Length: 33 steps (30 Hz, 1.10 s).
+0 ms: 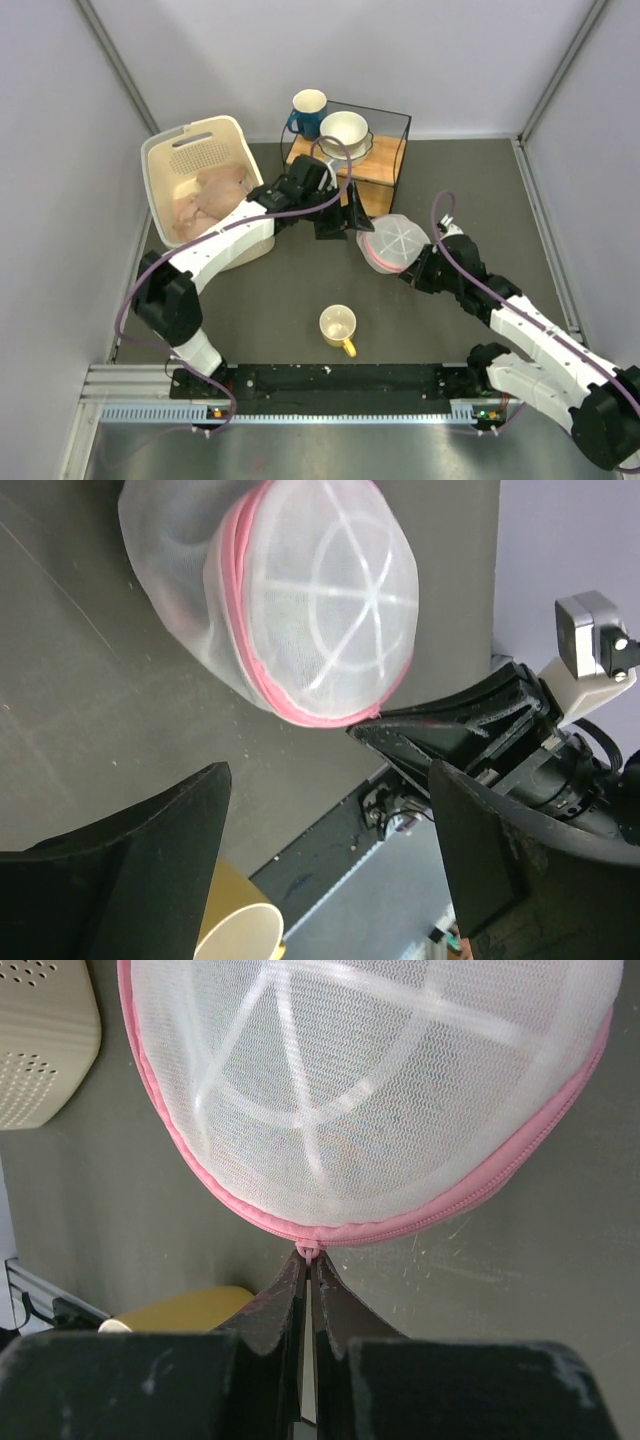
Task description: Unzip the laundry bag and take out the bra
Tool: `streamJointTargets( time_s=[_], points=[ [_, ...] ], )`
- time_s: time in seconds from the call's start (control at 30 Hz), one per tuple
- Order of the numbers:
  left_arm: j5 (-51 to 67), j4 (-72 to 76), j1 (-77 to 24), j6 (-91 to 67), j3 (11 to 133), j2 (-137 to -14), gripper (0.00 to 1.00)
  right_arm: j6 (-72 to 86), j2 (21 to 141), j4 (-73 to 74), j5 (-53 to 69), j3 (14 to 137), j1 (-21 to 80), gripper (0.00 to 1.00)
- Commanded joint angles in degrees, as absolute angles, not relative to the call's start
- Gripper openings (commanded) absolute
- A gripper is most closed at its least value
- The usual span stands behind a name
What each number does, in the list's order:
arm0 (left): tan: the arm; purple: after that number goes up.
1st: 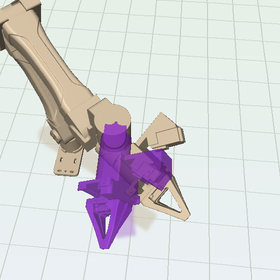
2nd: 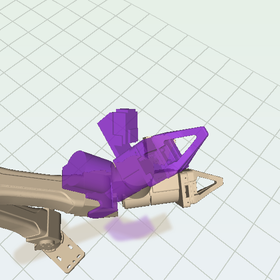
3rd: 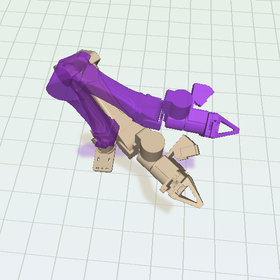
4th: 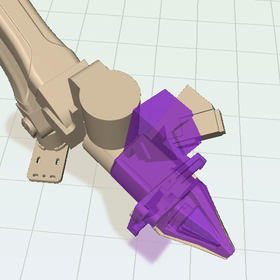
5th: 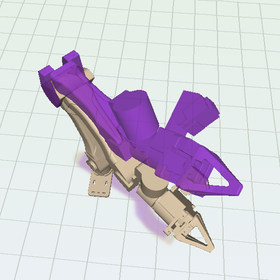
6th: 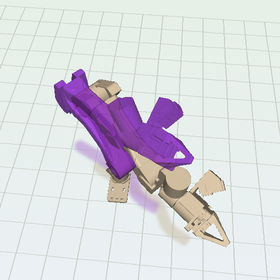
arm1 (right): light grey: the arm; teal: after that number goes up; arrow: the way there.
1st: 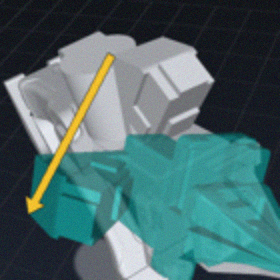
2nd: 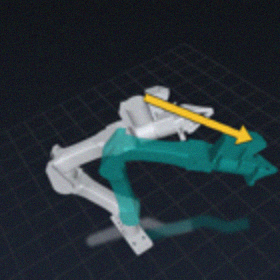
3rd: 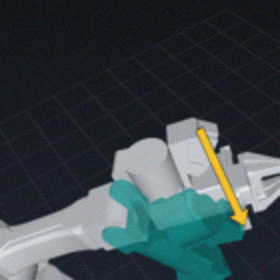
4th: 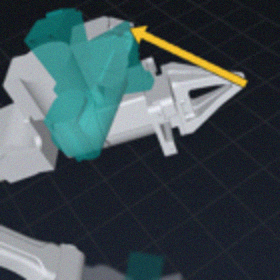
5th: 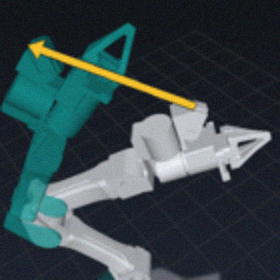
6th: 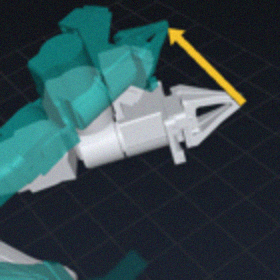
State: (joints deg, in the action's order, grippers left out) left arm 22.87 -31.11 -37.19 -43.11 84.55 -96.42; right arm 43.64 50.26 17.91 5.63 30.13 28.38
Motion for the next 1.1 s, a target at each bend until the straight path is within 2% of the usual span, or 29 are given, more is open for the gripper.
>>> streamJointTargets(
  time_s=[0.0,0.17,0.27,0.4,0.53,0.57,0.63,0.7,0.77,0.83,0.93,0.97,1.03,1.07],
  points=[
    [24.34,-20.76,-38.32,-51.75,75.87,-94.48,0.84,43.77,50.80,14.59,5.36,33.05,29.09,0.00],
    [28.39,-16.45,-40.16,-55.01,75.32,-99.48,0.80,43.24,51.33,14.59,5.89,32.70,29.09,0.00],
    [27.95,-14.68,-40.61,-56.42,75.67,-100.89,0.73,43.24,51.07,14.59,6.15,32.00,29.09,0.00],
    [28.12,-13.80,-40.69,-56.51,77.25,-102.83,0.57,42.98,50.98,14.85,6.33,31.99,29.18,0.00],
    [27.07,-14.59,-40.61,-55.90,77.70,-103.36,0.34,42.54,50.98,15.64,6.07,32.43,29.09,0.00],
    [26.81,-14.76,-40.69,-55.55,77.52,-103.36,0.31,42.45,50.98,15.64,6.06,32.43,29.09,0.00],
    [26.81,-15.03,-40.61,-55.11,77.61,-103.36,0.33,42.45,50.98,15.64,6.06,32.43,29.09,0.00],
    [26.81,-15.47,-40.69,-54.84,77.35,-103.36,0.52,42.45,50.89,15.73,6.15,32.34,29.09,0.00],
    [26.19,-15.38,-40.69,-55.02,76.64,-103.01,0.64,42.54,50.63,15.91,5.98,32.43,29.09,0.00],
    [25.84,-15.12,-40.61,-55.11,75.94,-103.09,0.65,42.45,50.63,16.26,5.89,32.61,29.09,0.00],
    [25.49,-14.50,-40.61,-55.46,76.20,-104.41,0.50,42.45,50.80,16.52,5.98,32.70,29.00,0.00],
    [25.58,-14.33,-40.61,-55.37,76.90,-104.85,0.41,42.45,50.71,16.70,5.98,32.78,29.09,0.00],
    [25.14,-14.85,-40.43,-54.93,77.60,-105.47,0.10,42.19,50.54,17.22,5.98,32.87,29.09,0.00],
    [25.31,-15.11,-39.91,-54.41,77.87,-105.38,0.00,41.84,50.36,17.66,5.54,32.87,29.00,0.00]
  ],
)
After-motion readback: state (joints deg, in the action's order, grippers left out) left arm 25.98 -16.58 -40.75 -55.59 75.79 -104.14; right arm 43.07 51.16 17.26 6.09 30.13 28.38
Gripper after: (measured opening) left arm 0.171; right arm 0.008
